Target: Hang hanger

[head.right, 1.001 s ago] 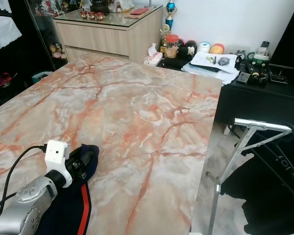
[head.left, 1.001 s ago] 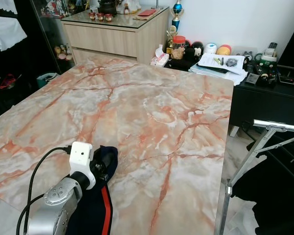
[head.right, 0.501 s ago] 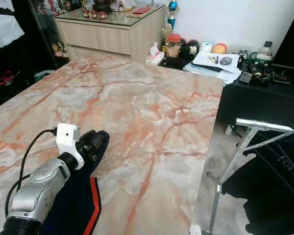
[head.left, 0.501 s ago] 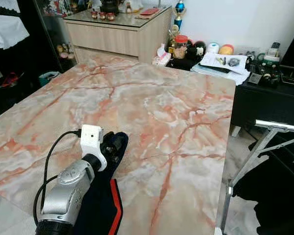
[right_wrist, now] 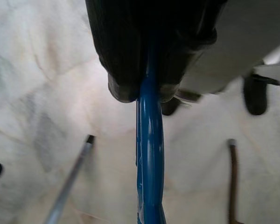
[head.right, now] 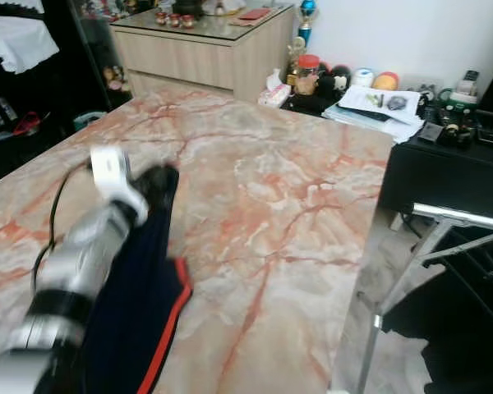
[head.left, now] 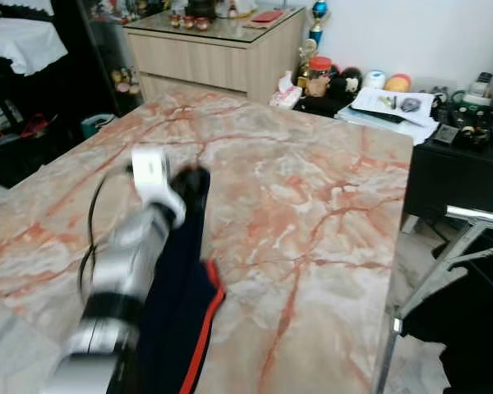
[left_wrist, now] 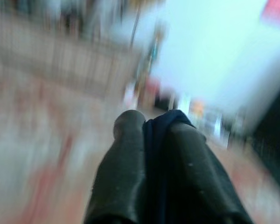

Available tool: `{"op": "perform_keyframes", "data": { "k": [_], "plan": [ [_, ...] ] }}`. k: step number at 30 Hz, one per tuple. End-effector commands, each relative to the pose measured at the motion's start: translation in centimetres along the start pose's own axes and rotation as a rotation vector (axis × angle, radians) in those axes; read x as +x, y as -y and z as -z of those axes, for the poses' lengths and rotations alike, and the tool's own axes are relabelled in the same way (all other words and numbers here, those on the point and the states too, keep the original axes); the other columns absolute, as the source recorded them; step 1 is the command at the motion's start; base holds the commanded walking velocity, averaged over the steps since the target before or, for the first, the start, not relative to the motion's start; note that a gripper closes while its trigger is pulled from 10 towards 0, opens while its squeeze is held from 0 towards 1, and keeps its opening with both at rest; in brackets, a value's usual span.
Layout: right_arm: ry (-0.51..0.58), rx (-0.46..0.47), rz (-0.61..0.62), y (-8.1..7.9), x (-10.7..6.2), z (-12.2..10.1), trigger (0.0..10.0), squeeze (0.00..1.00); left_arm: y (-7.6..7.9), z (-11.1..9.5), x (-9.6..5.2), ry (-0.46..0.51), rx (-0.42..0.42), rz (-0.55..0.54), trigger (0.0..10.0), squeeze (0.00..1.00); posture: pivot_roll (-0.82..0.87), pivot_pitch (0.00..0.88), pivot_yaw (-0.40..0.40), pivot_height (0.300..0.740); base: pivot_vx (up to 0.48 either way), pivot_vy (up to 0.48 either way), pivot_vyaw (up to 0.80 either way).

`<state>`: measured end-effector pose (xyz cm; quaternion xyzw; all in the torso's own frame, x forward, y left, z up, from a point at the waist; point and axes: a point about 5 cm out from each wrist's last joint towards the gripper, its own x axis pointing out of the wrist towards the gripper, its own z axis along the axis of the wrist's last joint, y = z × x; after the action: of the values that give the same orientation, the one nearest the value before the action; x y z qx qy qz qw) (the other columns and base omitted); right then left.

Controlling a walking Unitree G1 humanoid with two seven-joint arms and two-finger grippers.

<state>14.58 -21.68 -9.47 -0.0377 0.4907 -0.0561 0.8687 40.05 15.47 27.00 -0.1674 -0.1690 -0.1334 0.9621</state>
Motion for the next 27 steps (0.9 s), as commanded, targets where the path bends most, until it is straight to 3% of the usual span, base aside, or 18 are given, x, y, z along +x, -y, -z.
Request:
{"op": "perform_keyframes", "data": {
  "k": [1,4,6,8,9,10,13,14,15,16,18,23,27],
  "plan": [
    [-0.004,0.012,-0.002,0.0,-0.1,0.6,10.0,0.0,0.7,-3.3,1.4,0.148,-0.026,-0.001,0.0,0.0,0.08,0.086,0.03,0.74,0.0,0.0,0.0],
    [-0.003,0.016,0.006,0.2,-0.2,0.8,10.0,0.0,0.9,-4.2,1.9,0.186,-0.068,0.002,0.0,0.0,0.08,0.087,0.028,0.74,0.0,0.0,0.0],
    [-0.003,0.011,0.009,0.0,-0.2,1.0,10.0,0.0,0.8,-3.4,1.6,0.163,-0.041,0.011,0.0,0.0,0.09,0.092,0.026,0.74,0.0,0.0,0.0],
    [-0.008,0.003,0.001,-0.7,-0.3,1.3,10.0,0.0,0.1,-0.5,0.6,0.048,0.021,0.011,0.5,0.0,0.09,0.098,0.021,0.74,0.0,0.0,0.0],
    [-0.009,-0.002,-0.008,-1.2,-0.3,1.3,10.0,0.0,-0.1,2.2,-0.6,-0.084,0.101,0.065,4.6,0.0,0.09,0.102,0.022,0.74,0.0,0.0,0.0],
    [-0.01,-0.004,-0.012,-1.5,-0.3,1.3,10.0,0.0,-0.3,3.5,-1.5,-0.154,0.124,0.09,9.6,0.0,0.09,0.102,0.022,0.74,0.0,0.0,0.0],
    [-0.013,-0.014,-0.022,-1.9,-0.2,1.3,10.0,0.0,-1.1,6.2,-3.7,-0.309,0.144,0.107,10.0,0.0,0.09,0.106,0.023,0.74,0.0,0.0,0.0],
    [-0.009,-0.012,-0.027,-2.3,-0.2,1.1,10.0,0.0,-1.8,7.5,-5.6,-0.378,0.159,0.127,10.0,0.0,0.1,0.11,0.022,0.74,0.0,0.0,0.0],
    [-0.007,-0.015,-0.031,-2.4,-0.2,1.0,10.0,0.0,-2.2,8.0,-6.5,-0.413,0.174,0.126,10.0,0.0,0.1,0.111,0.023,0.74,0.0,0.0,0.0],
    [-0.007,-0.015,-0.031,-2.4,-0.2,1.0,10.0,0.0,-2.2,8.0,-6.5,-0.413,0.174,0.126,10.0,0.0,0.1,0.111,0.023,0.74,0.0,0.0,0.0],
    [-0.003,-0.02,-0.037,-2.8,-0.1,0.7,10.0,0.0,-3.4,8.7,-8.6,-0.478,0.225,0.098,10.0,0.0,0.1,0.109,0.022,0.74,0.0,0.0,0.0],
    [0.007,-0.026,-0.044,-3.3,0.0,0.0,10.0,0.0,-3.6,8.6,-10.5,-0.514,0.243,0.091,10.0,0.0,0.1,0.107,0.024,0.74,0.0,0.0,0.0],
    [0.013,-0.023,-0.043,-3.4,0.1,-0.4,10.0,0.0,-3.0,7.9,-11.1,-0.493,0.256,0.14,10.0,0.0,0.1,0.102,0.028,0.74,0.0,0.0,0.0]
  ]
}}
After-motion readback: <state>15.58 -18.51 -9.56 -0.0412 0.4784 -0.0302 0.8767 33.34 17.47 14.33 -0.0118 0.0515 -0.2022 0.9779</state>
